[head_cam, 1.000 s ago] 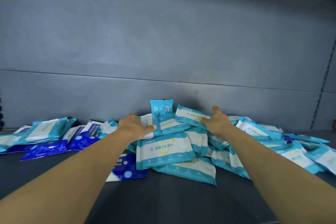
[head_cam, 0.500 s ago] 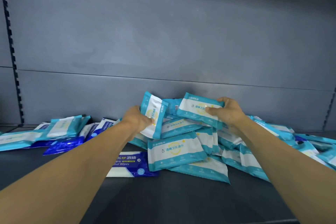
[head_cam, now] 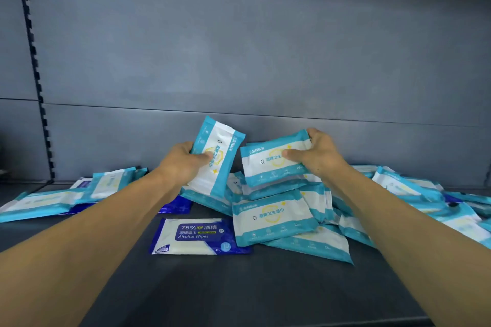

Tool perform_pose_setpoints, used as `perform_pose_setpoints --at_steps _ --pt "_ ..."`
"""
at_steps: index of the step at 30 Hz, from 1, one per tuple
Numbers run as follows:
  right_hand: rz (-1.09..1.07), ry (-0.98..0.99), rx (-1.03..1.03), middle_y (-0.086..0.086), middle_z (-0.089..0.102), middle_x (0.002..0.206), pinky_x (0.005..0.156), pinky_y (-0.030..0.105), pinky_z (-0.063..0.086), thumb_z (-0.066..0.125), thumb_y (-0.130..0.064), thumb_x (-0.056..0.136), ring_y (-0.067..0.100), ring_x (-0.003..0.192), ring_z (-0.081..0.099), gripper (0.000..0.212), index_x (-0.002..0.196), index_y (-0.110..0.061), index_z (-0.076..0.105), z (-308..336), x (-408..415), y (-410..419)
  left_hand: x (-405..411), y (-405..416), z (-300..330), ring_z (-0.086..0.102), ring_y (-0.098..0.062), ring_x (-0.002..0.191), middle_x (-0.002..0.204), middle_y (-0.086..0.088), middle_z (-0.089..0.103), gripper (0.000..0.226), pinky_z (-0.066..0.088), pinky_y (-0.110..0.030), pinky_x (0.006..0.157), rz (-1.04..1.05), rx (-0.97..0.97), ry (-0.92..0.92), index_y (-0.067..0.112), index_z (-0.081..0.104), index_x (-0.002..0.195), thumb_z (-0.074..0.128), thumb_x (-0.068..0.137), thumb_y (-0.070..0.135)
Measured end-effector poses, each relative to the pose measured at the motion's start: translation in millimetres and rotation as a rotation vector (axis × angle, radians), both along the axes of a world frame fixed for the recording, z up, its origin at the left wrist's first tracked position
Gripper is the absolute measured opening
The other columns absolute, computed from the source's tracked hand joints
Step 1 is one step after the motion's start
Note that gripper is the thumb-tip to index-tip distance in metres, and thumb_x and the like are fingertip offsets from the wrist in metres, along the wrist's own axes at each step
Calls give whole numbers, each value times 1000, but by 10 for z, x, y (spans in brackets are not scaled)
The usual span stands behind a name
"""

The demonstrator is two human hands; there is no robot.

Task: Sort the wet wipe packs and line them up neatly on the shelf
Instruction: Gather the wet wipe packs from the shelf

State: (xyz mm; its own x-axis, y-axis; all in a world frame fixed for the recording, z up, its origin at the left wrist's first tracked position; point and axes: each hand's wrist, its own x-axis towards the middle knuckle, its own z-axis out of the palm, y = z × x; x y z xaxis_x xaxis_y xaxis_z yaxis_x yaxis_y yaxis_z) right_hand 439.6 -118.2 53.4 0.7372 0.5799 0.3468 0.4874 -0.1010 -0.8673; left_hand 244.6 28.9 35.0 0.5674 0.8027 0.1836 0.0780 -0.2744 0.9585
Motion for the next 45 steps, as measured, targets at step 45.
perform_pose_setpoints --at_steps 45 --pt "229 -64 -63 2 66 103 74 31 55 70 -21 84 19 88 66 29 112 -21 61 -31 -949 -493 -389 -944 116 60 -15 84 108 -3 60 47 50 -31 78 77 -88 -177 17 47 117 72 79 3"
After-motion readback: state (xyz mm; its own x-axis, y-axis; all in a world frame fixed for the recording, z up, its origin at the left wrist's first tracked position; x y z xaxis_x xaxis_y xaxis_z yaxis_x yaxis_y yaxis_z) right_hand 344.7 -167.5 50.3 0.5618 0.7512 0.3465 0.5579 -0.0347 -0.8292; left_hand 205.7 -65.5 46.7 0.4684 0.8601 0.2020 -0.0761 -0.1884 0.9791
